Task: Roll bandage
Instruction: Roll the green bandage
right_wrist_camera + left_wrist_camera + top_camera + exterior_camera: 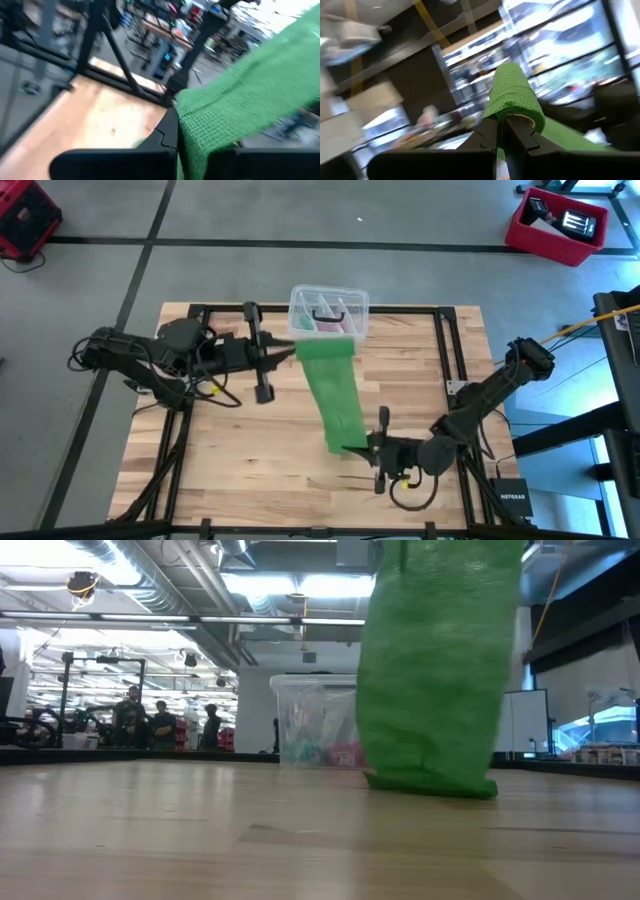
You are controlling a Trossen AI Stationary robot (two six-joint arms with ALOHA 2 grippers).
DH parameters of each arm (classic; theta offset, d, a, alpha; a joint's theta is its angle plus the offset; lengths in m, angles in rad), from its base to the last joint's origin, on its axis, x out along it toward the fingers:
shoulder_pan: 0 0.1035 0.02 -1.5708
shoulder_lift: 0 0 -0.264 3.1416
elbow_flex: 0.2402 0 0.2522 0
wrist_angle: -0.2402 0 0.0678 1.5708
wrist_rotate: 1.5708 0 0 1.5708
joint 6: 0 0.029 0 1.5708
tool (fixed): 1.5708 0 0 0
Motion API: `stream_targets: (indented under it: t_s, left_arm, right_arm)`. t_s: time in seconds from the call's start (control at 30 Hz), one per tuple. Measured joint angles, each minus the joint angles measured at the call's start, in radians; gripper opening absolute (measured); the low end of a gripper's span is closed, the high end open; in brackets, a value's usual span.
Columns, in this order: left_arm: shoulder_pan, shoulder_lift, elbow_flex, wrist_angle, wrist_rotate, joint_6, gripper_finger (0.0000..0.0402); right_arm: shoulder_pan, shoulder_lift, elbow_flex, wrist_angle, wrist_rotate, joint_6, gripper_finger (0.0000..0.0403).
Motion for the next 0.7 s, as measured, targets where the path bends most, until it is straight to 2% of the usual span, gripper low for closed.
stream_targets:
  t_s: [0.1, 0.2, 0.4, 0.6, 0.7]
  left_arm:
    - [-0.002, -0.001, 0.0, 0.001, 0.123, -0.101, 0.0002]
    - [-0.013, -0.016, 0.0, -0.035, 0.195, -0.193, 0.0002]
    - [-0.066, -0.088, 0.0, -0.145, 0.235, -0.272, 0.0002]
    - [-0.123, -0.181, 0.001, -0.244, 0.248, -0.292, 0.0002]
    - [-0.146, -0.198, 0.001, -0.262, 0.339, -0.291, 0.0002]
  right_arm:
    - [0.003, 0.0, 0.011, -0.052, 0.043, 0.006, 0.0003]
    - [0.003, 0.0, 0.011, -0.1, 0.096, 0.016, 0.0004]
    - [0.003, 0.0, 0.012, -0.204, 0.135, 0.105, 0.0003]
    - [0.003, -0.011, 0.012, -0.251, 0.159, 0.117, 0.0001]
    - [0.0, -0.022, 0.012, -0.253, 0.172, 0.116, 0.0001]
